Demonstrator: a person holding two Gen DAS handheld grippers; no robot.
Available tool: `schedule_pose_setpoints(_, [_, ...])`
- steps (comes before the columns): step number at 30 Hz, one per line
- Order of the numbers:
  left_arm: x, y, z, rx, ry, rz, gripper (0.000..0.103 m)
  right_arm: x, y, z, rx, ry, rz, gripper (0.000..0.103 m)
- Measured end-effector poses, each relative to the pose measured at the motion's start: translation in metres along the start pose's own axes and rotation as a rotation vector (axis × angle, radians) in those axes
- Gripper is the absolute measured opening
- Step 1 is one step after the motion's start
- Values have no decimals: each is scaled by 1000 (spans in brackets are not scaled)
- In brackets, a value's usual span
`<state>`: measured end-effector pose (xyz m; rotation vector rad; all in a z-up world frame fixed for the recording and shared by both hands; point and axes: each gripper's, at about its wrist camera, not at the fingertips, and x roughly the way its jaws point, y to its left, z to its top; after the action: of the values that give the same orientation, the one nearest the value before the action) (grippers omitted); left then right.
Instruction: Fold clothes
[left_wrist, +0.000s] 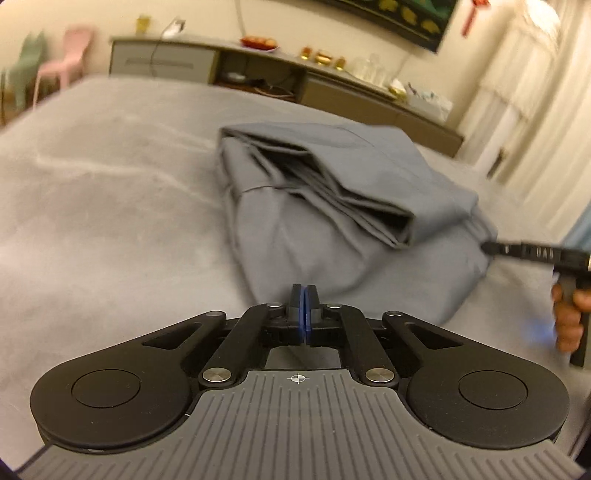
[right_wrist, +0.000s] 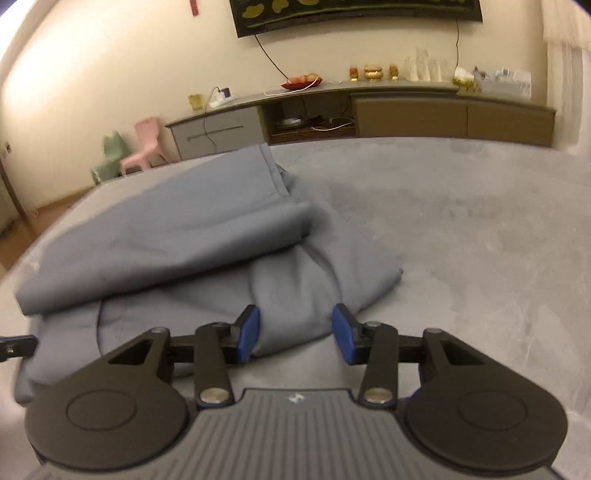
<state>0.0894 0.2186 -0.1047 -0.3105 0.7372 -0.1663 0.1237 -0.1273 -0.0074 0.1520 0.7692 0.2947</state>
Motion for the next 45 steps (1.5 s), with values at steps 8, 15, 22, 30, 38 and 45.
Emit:
schedule_pose_setpoints(8, [2, -28, 3, 74, 18, -154, 21, -41, 129, -20, -661, -201, -91, 67])
schedule_pose_setpoints(15, [25, -13, 3, 66, 65, -205, 12, 10, 196, -58, -1309, -172, -186, 66])
schedule_pose_setpoints(22, [20, -9, -4, 39, 55, -225, 10, -26, 213, -48, -1274, -155, -159, 5])
schedule_pose_setpoints(30, [16, -12, -8, 62, 36, -223, 8, -24, 211, -126, -1447, -199, -219, 4])
schedule_pose_setpoints(38, [1, -1, -9, 37, 55, -224, 8, -5, 203, -122, -1586, -275, -264, 8])
schedule_pose_setpoints(45, [-57, 4, -5, -28, -26, -218, 29, -50, 159, -68, -886, -215, -95, 43])
